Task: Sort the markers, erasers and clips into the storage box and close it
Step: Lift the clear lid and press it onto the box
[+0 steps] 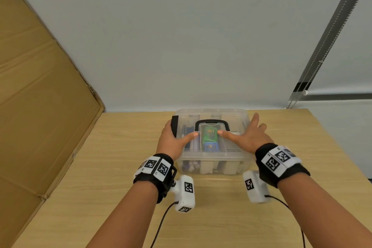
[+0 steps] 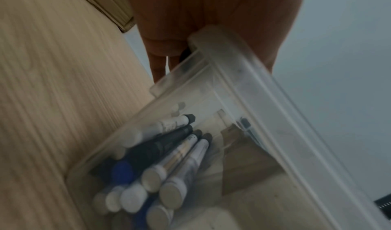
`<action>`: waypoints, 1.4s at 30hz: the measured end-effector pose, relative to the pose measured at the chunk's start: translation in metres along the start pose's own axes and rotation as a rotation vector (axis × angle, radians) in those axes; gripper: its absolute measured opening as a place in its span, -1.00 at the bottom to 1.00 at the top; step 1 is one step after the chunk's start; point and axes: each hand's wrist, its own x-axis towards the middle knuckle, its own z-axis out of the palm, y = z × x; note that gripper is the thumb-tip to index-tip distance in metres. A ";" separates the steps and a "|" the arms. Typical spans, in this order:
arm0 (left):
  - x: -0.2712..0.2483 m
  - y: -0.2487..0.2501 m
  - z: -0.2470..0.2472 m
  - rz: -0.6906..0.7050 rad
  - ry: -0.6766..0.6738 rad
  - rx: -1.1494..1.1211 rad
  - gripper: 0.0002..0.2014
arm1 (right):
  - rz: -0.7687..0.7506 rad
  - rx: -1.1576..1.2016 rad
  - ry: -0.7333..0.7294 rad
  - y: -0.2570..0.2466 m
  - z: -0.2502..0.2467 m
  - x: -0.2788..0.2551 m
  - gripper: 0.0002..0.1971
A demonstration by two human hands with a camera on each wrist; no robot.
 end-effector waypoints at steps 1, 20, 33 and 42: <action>0.000 0.000 0.000 -0.013 -0.008 -0.007 -0.26 | 0.026 0.016 -0.041 -0.001 -0.004 0.003 0.49; 0.010 -0.012 0.003 -0.015 -0.031 -0.089 -0.16 | -0.157 -0.121 0.237 0.004 0.008 -0.010 0.22; 0.008 -0.009 0.002 -0.001 -0.033 -0.038 -0.24 | -0.241 -0.346 0.237 0.003 0.010 -0.008 0.00; 0.001 -0.009 0.005 0.021 0.140 0.041 -0.44 | -0.286 0.033 0.285 0.016 0.014 -0.007 -0.23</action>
